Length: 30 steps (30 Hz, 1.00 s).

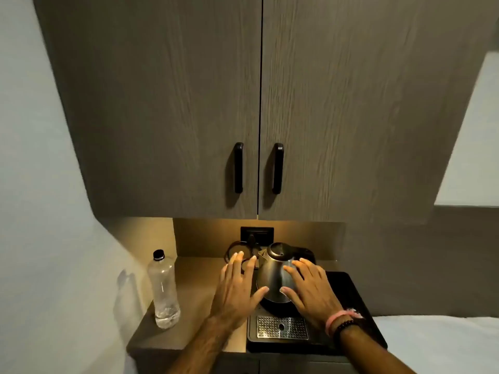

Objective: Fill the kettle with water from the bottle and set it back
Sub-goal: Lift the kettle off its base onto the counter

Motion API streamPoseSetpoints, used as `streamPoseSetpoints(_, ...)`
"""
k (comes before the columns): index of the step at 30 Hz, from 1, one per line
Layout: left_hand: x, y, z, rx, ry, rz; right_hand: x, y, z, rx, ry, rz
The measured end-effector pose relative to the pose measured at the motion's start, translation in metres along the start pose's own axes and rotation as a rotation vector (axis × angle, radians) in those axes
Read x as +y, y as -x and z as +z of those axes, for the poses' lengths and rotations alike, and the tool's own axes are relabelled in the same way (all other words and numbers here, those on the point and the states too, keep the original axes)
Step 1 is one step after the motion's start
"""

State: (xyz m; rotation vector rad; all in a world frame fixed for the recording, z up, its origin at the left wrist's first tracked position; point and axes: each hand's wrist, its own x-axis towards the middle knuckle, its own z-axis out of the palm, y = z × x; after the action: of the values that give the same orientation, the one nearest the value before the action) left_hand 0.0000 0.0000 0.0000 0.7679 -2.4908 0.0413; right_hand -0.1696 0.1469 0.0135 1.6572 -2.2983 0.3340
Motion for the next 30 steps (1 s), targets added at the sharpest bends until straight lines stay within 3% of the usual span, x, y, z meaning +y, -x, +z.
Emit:
streamPoseSetpoints(7,0.004,-0.056,0.069,-0.188,0.234,-0.159,0.055,-0.078,0.036,-0.025,-0.048,0.174)
streamPoseSetpoints(16,0.019,-0.096,0.114,-0.328,0.738,-0.554,0.072,-0.149,0.06,-0.331,-0.298,0.514)
streamPoseSetpoints(19,0.021,-0.101,0.122,-0.34,0.828,-0.613,0.068,-0.156,0.065,-0.324,-0.395,0.603)
streamPoseSetpoints(25,0.028,-0.109,0.127,-0.309,0.903,-0.687,0.066,-0.158,0.074,-0.254,-0.367,0.59)
streamPoseSetpoints(30,0.031,-0.109,0.133,-0.309,0.925,-0.74,0.083,-0.159,0.071,-0.242,-0.532,0.602)
